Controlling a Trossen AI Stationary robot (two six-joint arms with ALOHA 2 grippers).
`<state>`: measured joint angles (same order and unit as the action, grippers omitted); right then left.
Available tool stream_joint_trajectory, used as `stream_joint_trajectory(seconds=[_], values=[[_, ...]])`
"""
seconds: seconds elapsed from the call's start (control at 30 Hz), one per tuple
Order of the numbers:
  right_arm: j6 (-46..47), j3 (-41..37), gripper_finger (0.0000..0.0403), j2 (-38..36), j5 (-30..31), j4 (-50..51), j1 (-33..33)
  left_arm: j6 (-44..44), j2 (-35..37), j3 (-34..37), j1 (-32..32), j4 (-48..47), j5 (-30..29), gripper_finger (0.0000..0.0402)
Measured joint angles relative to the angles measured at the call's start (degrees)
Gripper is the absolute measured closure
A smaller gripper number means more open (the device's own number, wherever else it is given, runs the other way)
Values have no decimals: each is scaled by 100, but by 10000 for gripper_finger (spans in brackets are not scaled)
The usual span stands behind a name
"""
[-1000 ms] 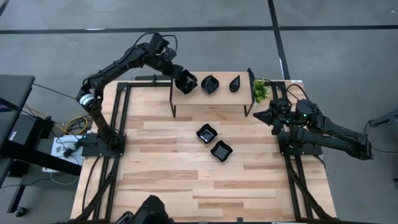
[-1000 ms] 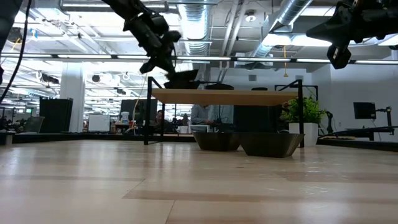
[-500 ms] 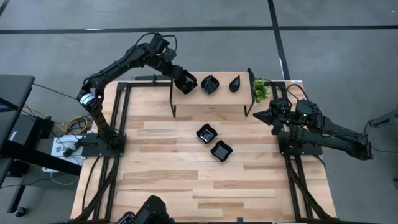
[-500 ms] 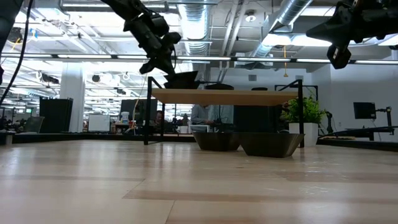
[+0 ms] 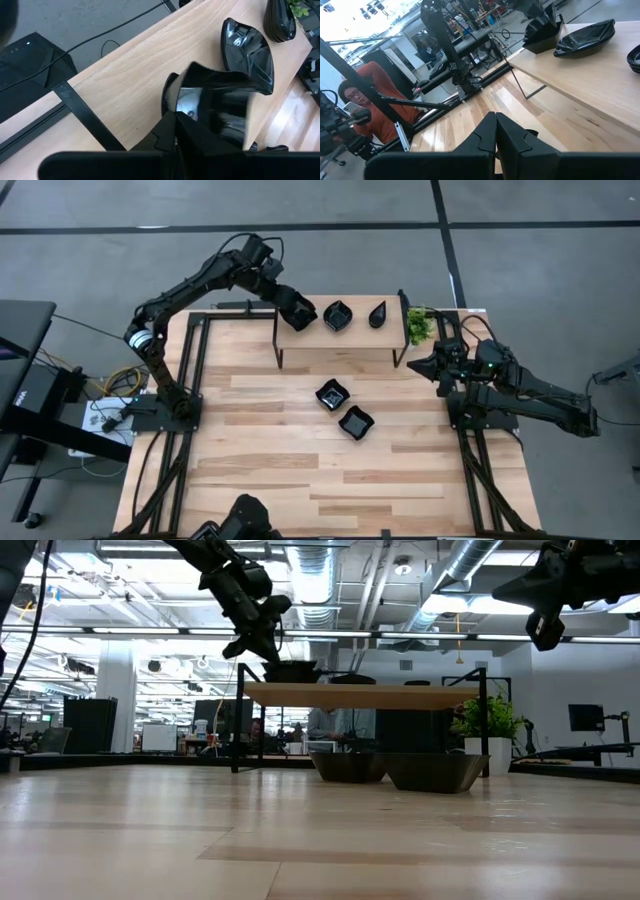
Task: Pick & Place Mini shaped plates
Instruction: Stack the bottom black distorted square plate on top of the other black distorted square plates on the shelf, then stack the top black distorted square plate on top of the other black distorted square plates on the shelf
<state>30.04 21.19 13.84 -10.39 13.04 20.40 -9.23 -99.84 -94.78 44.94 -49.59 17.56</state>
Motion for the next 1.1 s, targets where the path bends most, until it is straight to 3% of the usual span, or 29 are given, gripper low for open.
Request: stream_joint_trajectory(seconds=[0.53, 0.63, 0.8, 0.93, 1.1], values=[[0, 0, 401, 1, 0, 0, -2, 161, 48, 5, -225, 81, -44, 297], [0, 0, 401, 1, 0, -2, -2, -109, 243, 9, -279, 80, 94, 288], [345, 0, 401, 0, -45, -4, -2, 347, 831, 76, -789, -284, 236, 289], [501, 0, 401, -1, -312, -4, -25, 500, 1640, 752, -1386, -263, 179, 291], [474, 0, 401, 1, -316, -20, -115, -583, 2517, 2053, -2418, 148, -301, 290]])
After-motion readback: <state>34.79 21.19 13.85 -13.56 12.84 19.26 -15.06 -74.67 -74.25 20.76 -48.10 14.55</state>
